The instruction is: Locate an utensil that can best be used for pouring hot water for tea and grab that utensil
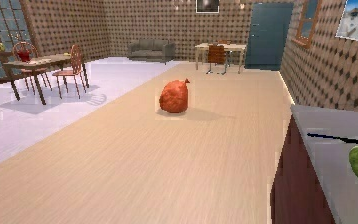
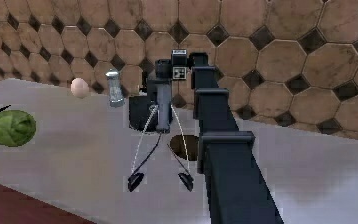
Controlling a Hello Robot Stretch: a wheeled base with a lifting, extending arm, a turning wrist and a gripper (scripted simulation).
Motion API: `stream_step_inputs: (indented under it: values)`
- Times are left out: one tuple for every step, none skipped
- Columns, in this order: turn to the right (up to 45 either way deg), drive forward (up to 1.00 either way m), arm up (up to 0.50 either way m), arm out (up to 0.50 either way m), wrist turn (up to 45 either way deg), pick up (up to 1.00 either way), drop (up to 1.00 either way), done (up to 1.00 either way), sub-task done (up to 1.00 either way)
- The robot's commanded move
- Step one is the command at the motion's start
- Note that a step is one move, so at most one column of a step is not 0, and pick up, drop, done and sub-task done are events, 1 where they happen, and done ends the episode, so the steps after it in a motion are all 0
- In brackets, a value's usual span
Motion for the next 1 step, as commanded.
stream_step_inputs:
  values:
    - [0.0, 0.00, 0.00, 0.00, 45.0, 0.00, 0.00, 0.00, 0.00]
